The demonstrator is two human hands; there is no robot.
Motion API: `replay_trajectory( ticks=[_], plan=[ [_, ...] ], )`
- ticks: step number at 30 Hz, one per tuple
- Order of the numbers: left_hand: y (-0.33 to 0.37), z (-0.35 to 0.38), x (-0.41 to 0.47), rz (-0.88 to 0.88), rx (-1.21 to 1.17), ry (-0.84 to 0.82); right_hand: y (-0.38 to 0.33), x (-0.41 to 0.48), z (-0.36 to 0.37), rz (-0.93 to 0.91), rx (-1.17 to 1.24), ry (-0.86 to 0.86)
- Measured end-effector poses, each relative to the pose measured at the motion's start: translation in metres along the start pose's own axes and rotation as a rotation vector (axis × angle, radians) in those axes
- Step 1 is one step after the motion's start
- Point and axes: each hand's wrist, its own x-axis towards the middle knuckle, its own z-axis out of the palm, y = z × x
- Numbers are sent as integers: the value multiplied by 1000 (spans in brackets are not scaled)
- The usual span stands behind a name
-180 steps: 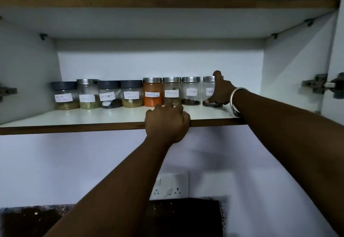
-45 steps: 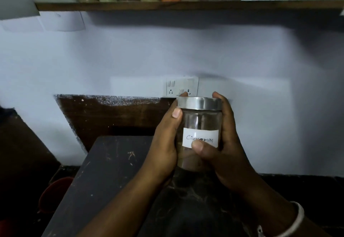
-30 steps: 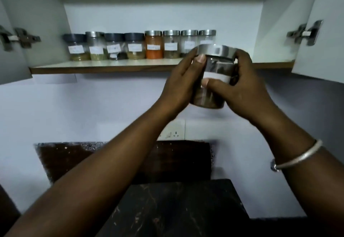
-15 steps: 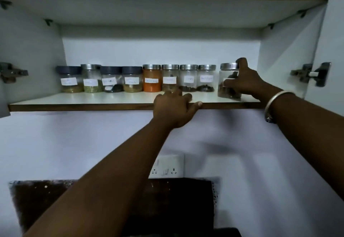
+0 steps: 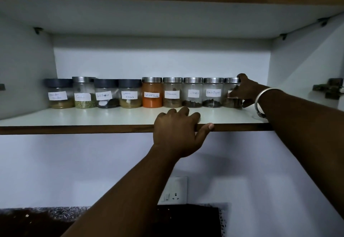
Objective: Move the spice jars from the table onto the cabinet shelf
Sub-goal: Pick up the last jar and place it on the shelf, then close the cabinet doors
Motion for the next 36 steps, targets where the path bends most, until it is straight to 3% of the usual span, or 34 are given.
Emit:
replay_trajectory(
  ticks=[12, 17, 21, 24, 28, 31, 36],
  plan=[
    [1, -1, -2, 28, -4, 46, 10, -8, 4, -6, 129, -138],
    [-1, -11, -3, 15, -10, -6, -27, -73, -5, -111, -260, -421],
    [-3, -32, -5, -30, -150, -151, -77, -155, 12, -263, -374, -577],
    [-19, -58, -18, -173, -518, -308, -94, -200, 28, -357, -210, -577],
    [-24, -105, -73, -333, -1028, -277, -114, -252, 46, -489, -197, -380],
    [-24, -141, -121, -463, -1108, -198, -144, -298, 71, -593, 25, -343],
    [-60, -218, -187, -551, -1003, 26, -219, -381, 110, -808, 466, -375]
  ],
)
